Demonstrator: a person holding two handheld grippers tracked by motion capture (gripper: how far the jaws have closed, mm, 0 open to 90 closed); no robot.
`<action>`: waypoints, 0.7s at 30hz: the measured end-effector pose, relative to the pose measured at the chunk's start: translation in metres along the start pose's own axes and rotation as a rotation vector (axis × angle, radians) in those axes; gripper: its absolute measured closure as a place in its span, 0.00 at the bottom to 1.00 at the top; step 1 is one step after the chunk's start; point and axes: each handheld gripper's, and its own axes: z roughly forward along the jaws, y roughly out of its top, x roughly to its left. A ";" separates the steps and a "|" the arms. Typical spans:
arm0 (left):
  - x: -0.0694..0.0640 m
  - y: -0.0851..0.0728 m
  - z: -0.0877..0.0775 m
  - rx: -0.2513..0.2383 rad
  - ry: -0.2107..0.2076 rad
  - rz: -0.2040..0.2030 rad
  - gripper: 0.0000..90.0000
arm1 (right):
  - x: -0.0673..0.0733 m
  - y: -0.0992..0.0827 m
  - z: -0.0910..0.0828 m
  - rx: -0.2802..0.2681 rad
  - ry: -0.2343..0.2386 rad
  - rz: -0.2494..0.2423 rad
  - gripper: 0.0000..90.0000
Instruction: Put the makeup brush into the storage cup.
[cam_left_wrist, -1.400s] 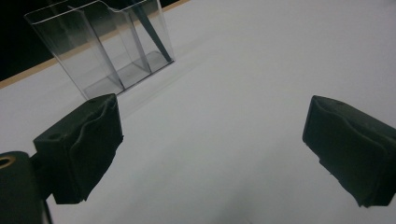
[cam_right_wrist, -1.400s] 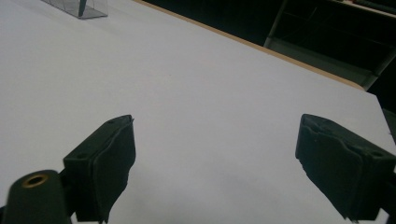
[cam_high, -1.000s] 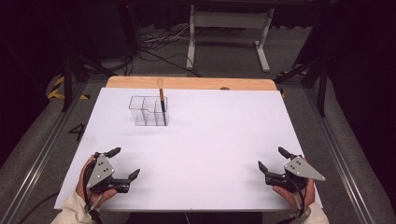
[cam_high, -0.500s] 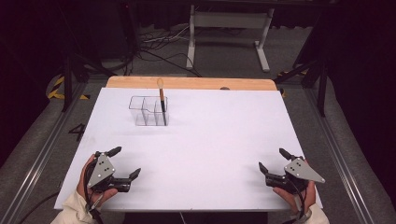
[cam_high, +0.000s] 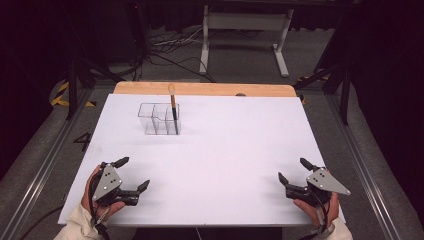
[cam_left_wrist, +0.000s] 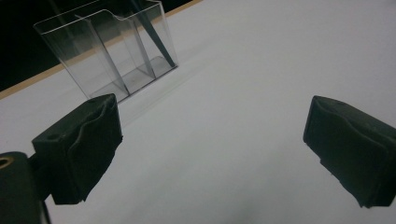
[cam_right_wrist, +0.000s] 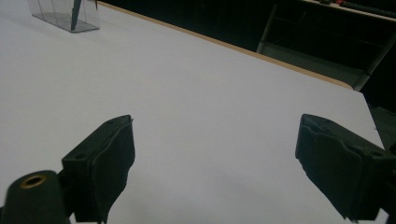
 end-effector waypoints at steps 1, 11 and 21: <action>0.000 0.000 0.000 0.000 0.000 -0.001 0.06 | 0.000 0.000 0.000 -0.001 0.001 0.000 0.14; 0.000 0.000 0.001 -0.002 0.002 -0.003 0.06 | 0.000 -0.001 0.000 0.003 0.003 -0.001 0.14; 0.002 0.001 -0.001 -0.009 0.006 -0.008 0.06 | 0.001 0.000 0.000 0.000 0.002 -0.009 0.14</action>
